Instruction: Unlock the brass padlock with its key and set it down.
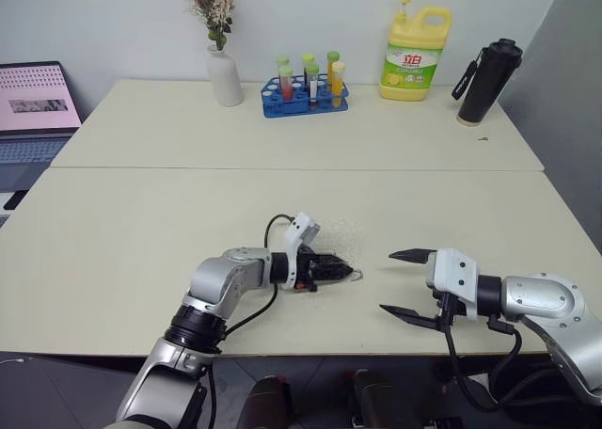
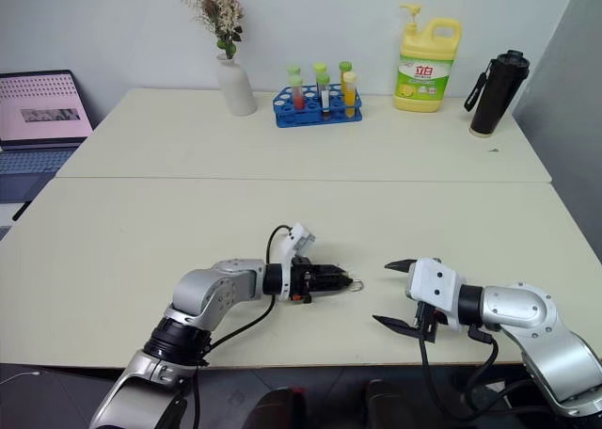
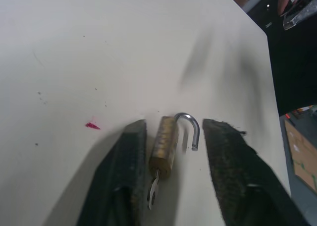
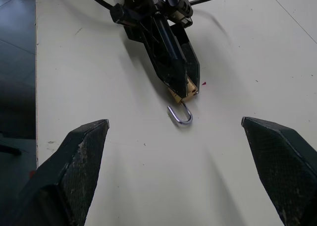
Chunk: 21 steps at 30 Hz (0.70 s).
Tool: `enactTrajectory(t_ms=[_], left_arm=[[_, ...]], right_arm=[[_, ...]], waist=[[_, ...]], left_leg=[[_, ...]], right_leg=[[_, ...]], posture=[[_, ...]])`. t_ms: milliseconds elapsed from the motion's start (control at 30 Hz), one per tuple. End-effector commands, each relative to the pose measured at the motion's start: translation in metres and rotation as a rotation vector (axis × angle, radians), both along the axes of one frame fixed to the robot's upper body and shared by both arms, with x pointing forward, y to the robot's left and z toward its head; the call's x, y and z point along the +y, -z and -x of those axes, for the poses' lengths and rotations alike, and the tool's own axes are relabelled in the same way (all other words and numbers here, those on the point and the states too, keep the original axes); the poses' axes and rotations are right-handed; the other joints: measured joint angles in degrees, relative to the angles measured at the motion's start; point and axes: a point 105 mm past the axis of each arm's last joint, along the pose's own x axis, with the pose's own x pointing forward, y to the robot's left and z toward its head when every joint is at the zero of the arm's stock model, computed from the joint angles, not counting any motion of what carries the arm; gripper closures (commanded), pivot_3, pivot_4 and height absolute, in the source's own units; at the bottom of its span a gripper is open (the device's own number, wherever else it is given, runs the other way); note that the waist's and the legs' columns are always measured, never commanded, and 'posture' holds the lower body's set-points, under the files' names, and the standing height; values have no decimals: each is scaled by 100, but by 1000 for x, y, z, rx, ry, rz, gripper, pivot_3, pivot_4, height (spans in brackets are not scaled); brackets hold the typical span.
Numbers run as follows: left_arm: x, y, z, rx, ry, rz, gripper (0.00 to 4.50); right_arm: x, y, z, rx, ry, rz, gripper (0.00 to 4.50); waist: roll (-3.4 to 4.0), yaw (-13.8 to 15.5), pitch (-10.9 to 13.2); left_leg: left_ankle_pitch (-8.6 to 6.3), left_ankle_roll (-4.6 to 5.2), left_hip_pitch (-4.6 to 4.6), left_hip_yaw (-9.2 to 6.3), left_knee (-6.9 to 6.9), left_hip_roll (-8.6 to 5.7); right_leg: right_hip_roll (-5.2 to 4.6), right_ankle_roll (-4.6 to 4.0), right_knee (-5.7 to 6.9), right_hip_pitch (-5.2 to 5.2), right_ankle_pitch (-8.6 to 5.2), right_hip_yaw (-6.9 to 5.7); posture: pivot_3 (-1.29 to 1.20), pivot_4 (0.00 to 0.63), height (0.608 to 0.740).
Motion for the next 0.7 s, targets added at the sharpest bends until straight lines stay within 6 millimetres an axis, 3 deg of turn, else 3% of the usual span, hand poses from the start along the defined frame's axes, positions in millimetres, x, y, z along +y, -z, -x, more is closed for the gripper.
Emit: enactTrajectory(t_ms=[33,167,300,467,600,700], left_arm=[[1,-11,-6,-91,4,-6,1351],[12,-30,-17,-241,-39,-11,116],[30,-62,-13,-425,-14,-23,116],[86,-81,14,-589,17,-189,116],[109,-76,48,-584,88,-285,116],[112,-72,66,-571,110,-294,116]], right_arm=[[-1,-10,-2,-30,1,-6,0],[-4,-13,-3,-28,21,-15,0],[-6,-15,-3,-24,36,-26,0],[-15,-22,-6,-20,54,-35,0],[-27,-27,-8,4,53,-37,0],[-36,-28,-6,37,42,-24,0]], waist=[[0,1,0],[0,-1,0],[-1,-5,1],[-4,-51,5],[-4,-7,4],[-4,23,5]], left_leg=[[0,0,0,-1,0,0],[0,0,0,0,0,0],[0,0,-1,-1,-1,3],[-1,-1,5,11,-9,12],[-1,-1,4,6,-11,15],[-1,0,4,13,-10,7]], right_leg=[[0,0,0,0,0,0],[0,0,0,0,0,0],[0,0,0,-1,0,0],[-10,-1,-3,-4,0,8],[-12,-6,-4,-6,-3,2],[-26,-6,-8,-3,-4,5]], posture=[[0,150,740],[0,150,740],[0,150,740],[0,150,740],[0,150,740],[0,150,740]])
